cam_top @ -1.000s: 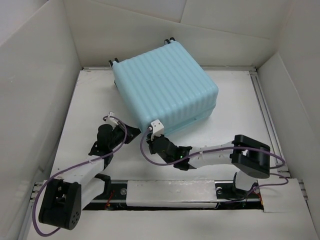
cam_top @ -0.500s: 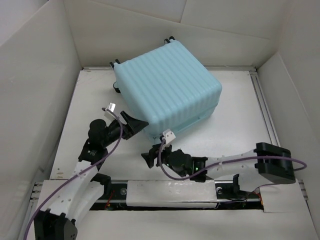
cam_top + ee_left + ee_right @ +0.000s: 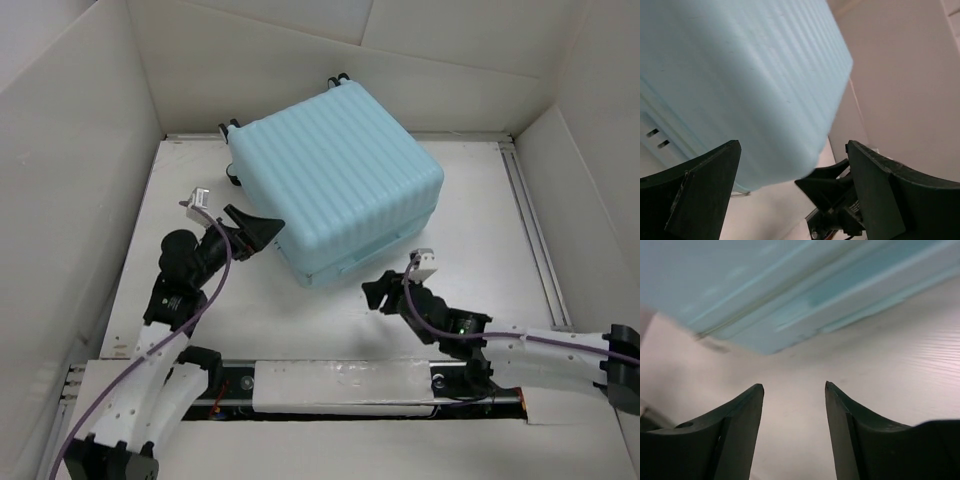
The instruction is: Pack the luggage
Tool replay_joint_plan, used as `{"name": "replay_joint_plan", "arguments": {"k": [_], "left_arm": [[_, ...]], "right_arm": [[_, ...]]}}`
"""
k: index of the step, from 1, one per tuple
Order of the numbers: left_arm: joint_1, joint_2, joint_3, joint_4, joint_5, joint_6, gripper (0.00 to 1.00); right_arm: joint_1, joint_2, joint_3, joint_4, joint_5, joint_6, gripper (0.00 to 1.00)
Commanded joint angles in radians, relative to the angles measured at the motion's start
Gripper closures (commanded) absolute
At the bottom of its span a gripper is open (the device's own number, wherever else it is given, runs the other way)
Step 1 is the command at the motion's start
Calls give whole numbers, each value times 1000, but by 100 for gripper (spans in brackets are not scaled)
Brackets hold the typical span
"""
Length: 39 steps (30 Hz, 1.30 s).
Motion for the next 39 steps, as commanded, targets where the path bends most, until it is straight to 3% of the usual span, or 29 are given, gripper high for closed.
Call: {"name": "replay_joint_plan", "arguments": {"k": [1,4,10,18,21,22,26,30,33,36,37,39], "left_arm": [[25,75,-29,130,32,-43,17],[25,46,-61,178,13,-72,17],[25,-58,-15,5,-132,15,14],[25,64,32,5,-189,50,11],[76,156,60,41,-153,34,11],[156,193,60,61,-117,15,10],[404,290,46,194,102,-118,10],[476,400,68,267,145,-183,9],[476,471,92,316,165,-204,8],[476,541,137,359,118,-232,0],[476,566,152,370,104,-250,0],[485,626,203,435,95,-282,0]], "right_arm": [[-180,-10,-7,-48,-88,82,40],[-318,44,66,-25,-210,14,39],[-472,248,168,17,-303,-20,34],[-554,435,205,113,-378,-18,34],[-596,446,183,113,-387,-9,48],[-613,435,150,113,-378,-9,64],[-755,253,58,101,-415,-44,87],[-942,138,71,9,-501,-159,93],[-1053,128,108,-26,-582,-240,92],[-1065,119,123,-35,-674,-266,78],[-1056,107,132,-35,-689,-279,68],[-1021,95,133,-35,-711,-316,67]]}}
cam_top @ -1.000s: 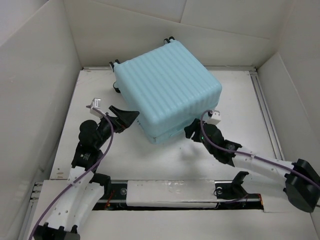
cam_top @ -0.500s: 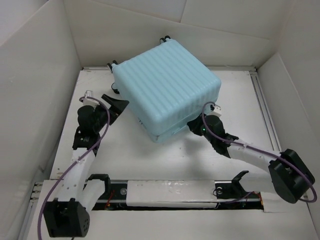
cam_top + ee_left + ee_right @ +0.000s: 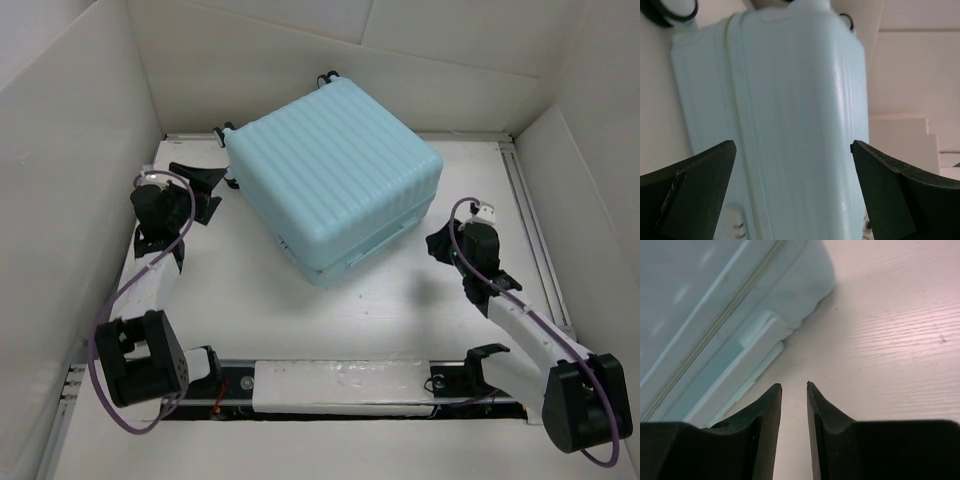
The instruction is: Pack the luggage
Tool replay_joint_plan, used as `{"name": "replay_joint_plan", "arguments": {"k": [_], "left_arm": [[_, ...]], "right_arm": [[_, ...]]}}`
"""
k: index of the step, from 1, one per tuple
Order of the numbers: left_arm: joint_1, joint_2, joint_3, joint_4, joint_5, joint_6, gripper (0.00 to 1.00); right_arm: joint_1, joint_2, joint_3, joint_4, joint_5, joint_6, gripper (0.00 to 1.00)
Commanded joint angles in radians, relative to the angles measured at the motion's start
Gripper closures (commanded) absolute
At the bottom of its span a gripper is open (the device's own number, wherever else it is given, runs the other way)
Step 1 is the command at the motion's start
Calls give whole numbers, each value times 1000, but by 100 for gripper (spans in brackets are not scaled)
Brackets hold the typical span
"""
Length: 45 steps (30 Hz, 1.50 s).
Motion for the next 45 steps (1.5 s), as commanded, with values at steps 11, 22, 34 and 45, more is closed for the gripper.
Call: {"name": "replay_joint_plan", "arguments": {"k": [11,22,34,45], "left_arm": [[10,639,529,275,80,-187,0],[-40,976,1006,308,143,-265,0],[-85,1047,945,372,134,-303,4],[-85,950,711,686,145,-454,100]], "right_arm": [[208,-161,-78,12,-151,-139,41],[300,-238,-158,32,-223,-172,33],[318,-176,-180,130,-239,-135,32],[318,-28,-115,205,-216,-126,32]]}}
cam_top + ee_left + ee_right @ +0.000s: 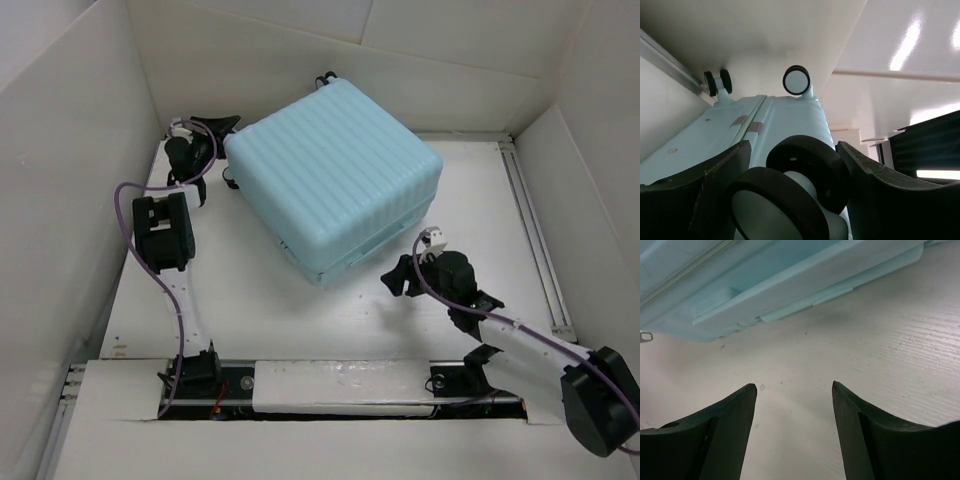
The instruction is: Pack the luggage
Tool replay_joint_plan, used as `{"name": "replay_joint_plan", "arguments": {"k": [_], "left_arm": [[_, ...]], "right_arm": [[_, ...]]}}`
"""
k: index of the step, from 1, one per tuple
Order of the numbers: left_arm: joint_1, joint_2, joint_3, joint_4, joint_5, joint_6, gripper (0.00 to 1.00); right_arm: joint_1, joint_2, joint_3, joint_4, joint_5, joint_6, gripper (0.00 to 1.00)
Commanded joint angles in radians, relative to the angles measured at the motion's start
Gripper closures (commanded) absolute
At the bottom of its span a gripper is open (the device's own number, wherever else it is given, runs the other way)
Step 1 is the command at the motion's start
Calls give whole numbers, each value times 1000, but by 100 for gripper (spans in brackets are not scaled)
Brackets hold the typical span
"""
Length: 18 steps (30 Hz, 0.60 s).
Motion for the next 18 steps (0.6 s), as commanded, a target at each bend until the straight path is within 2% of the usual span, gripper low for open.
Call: {"name": "replay_joint_plan", "arguments": {"k": [1,7,10,11,15,17,18], "left_arm": [[2,-137,-95,86,28,-16,100],[39,-350,-460,124,19,44,100],[74,-478,-636,141,42,67,100],[74,-542,-676,151,51,67,100],[112,-697,-833,151,83,89,100],[132,-749,-884,90,93,116,100],[158,-798,-884,71,105,127,100]], "right_arm": [[15,51,81,109,4,5,32],[16,261,262,138,-79,-67,35],[5,369,423,118,-90,-92,35],[-12,395,508,101,-90,-104,34],[-54,478,657,-55,-120,-104,30],[-41,418,633,-97,-84,-113,30],[-41,376,551,-97,-24,-104,30]]}}
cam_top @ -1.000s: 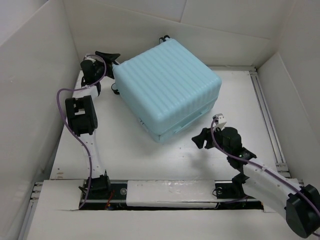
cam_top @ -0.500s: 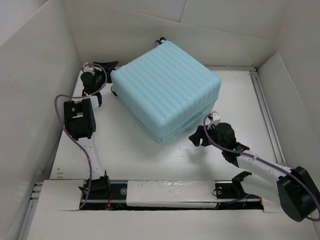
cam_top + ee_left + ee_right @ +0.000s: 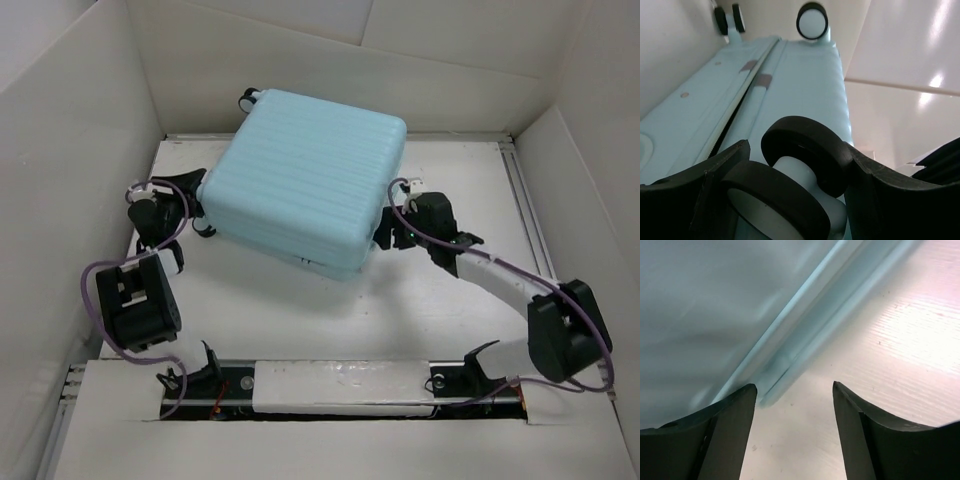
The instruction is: Pack the luggage
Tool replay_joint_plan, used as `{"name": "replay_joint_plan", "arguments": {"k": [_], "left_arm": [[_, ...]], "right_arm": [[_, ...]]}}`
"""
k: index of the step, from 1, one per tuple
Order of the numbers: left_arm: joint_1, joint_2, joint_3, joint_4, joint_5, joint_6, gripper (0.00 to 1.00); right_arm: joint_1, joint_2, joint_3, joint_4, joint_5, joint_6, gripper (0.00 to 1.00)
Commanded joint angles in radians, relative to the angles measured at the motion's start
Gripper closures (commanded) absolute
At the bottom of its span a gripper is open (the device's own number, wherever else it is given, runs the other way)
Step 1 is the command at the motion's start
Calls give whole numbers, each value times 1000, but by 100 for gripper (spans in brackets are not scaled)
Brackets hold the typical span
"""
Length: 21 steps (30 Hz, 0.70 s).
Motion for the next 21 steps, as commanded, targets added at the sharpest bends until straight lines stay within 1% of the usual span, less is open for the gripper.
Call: {"name": "replay_joint_plan", "arguments": {"k": [1,3,4,5,6,7,8,10,11,12,14,15,18,19,21], "left_arm": [[-18,-155,-43,-7,194,45,100],[1,-203,-43,-66,205,78,100],[13,-252,-43,-94,205,95,100],[13,-276,-29,-122,205,112,100],[13,-299,-29,-178,205,146,100],[13,-338,-13,-200,192,157,100],[13,-352,-12,-217,192,166,100],[13,-361,9,-242,183,166,100],[13,-361,9,-242,183,166,100],[13,-361,9,-242,183,166,100],[13,-352,-5,-233,195,166,100],[13,-352,-15,-233,195,166,100],[24,-376,-60,-243,177,189,100],[34,-376,-86,-243,177,189,100],[44,-386,-109,-234,177,189,100]], "right_arm": [[41,-200,-38,132,30,30,31],[53,-307,-142,132,67,58,34],[53,-360,-240,132,91,70,37],[64,-450,-286,132,91,82,39],[79,-486,-325,143,91,102,42],[90,-515,-386,143,100,102,47],[101,-558,-411,143,100,113,60],[136,-579,-457,187,110,113,69],[136,-580,-492,244,84,102,76],[148,-580,-504,279,55,79,77],[157,-555,-529,363,-25,55,71],[167,-526,-540,431,-25,44,62],[176,-478,-540,494,-15,18,45],[176,-446,-540,534,-15,3,43],[176,-414,-526,558,-36,-28,43]]}}
